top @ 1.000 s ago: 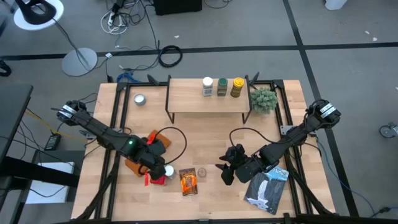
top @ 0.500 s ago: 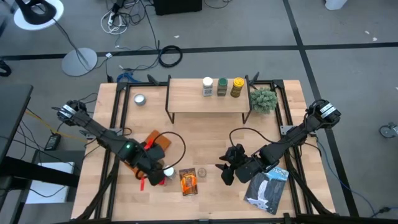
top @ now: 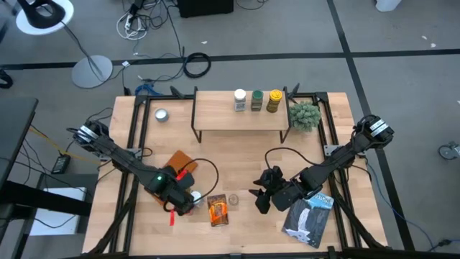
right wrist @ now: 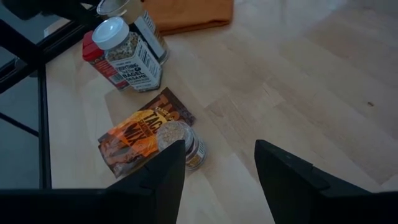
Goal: Shelf spices
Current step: Put the brown seasoning bottle on the shelf
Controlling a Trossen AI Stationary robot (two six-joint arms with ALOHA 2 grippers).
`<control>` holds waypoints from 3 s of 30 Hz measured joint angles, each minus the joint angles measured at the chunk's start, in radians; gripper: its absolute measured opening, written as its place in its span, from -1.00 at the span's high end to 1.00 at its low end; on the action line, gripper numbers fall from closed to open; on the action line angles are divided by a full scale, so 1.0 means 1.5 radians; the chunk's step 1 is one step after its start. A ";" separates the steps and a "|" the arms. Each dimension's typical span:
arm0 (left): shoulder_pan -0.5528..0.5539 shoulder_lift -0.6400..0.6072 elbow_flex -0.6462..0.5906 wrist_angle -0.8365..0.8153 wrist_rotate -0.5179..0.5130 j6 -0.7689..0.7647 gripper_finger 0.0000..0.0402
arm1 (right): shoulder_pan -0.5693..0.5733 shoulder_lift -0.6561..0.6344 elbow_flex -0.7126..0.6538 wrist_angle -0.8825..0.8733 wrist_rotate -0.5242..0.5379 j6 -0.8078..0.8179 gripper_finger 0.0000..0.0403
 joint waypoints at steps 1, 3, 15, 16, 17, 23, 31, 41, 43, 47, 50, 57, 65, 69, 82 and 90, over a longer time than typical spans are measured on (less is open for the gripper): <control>0.001 0.003 0.000 0.000 -0.002 0.000 -0.95 | 0.000 0.000 0.000 0.000 0.000 -0.001 0.04; 0.002 0.007 0.001 -0.001 -0.011 0.000 -0.95 | 0.000 0.000 0.000 0.000 0.000 -0.001 0.04; 0.024 0.012 -0.003 -0.032 -0.009 0.004 -0.95 | -0.004 0.000 0.000 0.000 0.000 -0.004 0.04; 0.024 0.012 -0.003 -0.031 -0.008 0.009 -0.95 | -0.004 0.000 0.000 0.000 0.000 -0.004 0.04; 0.023 0.011 -0.003 -0.030 -0.007 0.017 -0.95 | -0.004 0.000 0.000 0.000 0.000 -0.005 0.04; 0.024 0.011 -0.003 -0.018 -0.015 0.025 -0.95 | -0.005 0.000 0.000 0.000 0.000 -0.005 0.04; 0.032 0.011 -0.003 -0.018 -0.019 0.020 -0.95 | -0.006 0.000 0.000 0.000 0.000 -0.005 0.04; 0.046 0.011 -0.003 -0.017 -0.004 0.015 -0.95 | -0.006 0.000 0.000 0.000 0.000 -0.005 0.04; 0.047 0.011 -0.002 -0.016 -0.004 0.015 -0.95 | -0.006 0.000 0.000 0.000 0.000 -0.005 0.05; 0.050 0.011 -0.002 -0.015 -0.004 0.014 -0.95 | -0.006 0.000 0.000 0.000 0.000 -0.005 0.04; 0.050 0.011 -0.002 -0.015 -0.004 0.015 -0.95 | -0.006 0.000 0.000 0.000 0.000 -0.005 0.04; 0.050 0.010 -0.002 -0.014 -0.003 0.017 -0.94 | -0.006 0.000 0.000 0.000 0.000 -0.005 0.04; 0.052 0.010 -0.002 -0.012 0.003 0.024 -0.50 | -0.006 0.000 0.000 0.000 0.000 -0.005 0.04; 0.058 0.010 -0.001 0.000 0.007 0.038 -0.33 | -0.006 0.000 0.000 0.000 0.000 -0.005 0.05; 0.074 0.010 -0.001 -0.003 0.024 0.034 -0.52 | -0.007 0.000 0.000 0.000 0.000 -0.012 0.04; 0.076 0.010 -0.001 -0.002 0.030 0.054 -0.42 | -0.007 0.000 0.000 0.000 0.000 -0.013 0.05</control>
